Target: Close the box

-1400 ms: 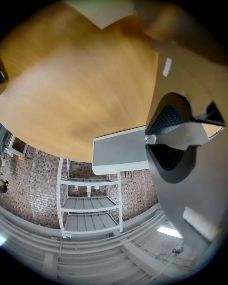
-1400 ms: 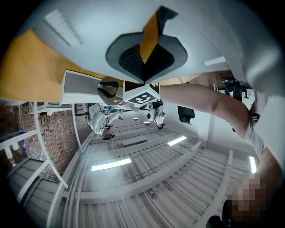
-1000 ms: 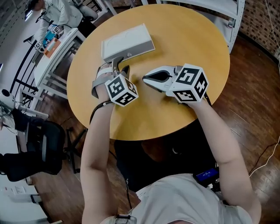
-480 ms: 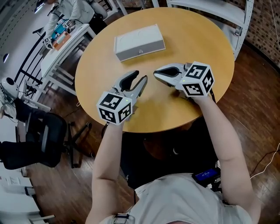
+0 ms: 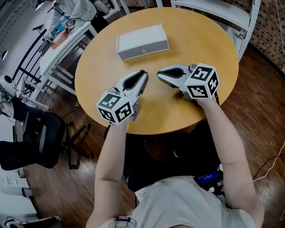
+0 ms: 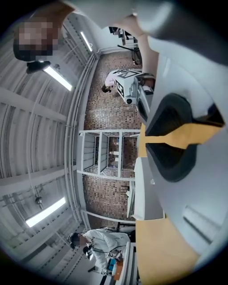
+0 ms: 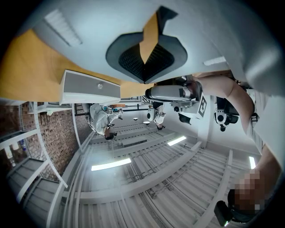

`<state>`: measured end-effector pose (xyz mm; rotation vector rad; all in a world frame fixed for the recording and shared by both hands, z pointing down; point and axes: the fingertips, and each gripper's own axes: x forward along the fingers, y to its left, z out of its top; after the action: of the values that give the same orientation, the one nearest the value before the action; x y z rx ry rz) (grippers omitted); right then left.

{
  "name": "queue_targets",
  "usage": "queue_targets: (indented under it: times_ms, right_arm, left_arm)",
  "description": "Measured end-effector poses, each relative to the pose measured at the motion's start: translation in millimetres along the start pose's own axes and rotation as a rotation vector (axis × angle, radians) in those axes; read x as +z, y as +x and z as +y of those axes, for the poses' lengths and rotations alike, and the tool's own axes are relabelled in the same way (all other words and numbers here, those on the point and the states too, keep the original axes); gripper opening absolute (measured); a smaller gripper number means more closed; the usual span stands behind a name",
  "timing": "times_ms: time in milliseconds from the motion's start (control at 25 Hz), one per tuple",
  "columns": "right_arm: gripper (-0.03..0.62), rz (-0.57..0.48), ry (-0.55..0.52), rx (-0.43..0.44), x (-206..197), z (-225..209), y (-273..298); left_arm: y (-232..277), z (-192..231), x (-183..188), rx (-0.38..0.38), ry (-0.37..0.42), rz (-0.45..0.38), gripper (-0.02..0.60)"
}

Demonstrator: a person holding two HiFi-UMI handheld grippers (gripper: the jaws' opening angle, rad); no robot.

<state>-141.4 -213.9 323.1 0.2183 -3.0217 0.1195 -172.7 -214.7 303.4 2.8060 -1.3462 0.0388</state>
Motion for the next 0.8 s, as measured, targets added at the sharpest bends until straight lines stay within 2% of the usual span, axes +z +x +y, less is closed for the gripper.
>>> queue_targets:
  times_ms: [200, 480, 800]
  right_arm:
    - [0.002, 0.0, 0.0, 0.0, 1.3, 0.2, -0.9]
    - [0.002, 0.0, -0.002, 0.001, -0.2, 0.1, -1.1]
    - [0.002, 0.002, -0.002, 0.003, 0.0, -0.8, -0.5]
  left_arm:
    - [1.5, 0.7, 0.1, 0.006, 0.0, 0.005, 0.002]
    - [10.9, -3.4, -18.7, -0.024, -0.027, 0.103, 0.0]
    - [12.2, -2.5, -19.1, -0.023, -0.028, 0.107, 0.0]
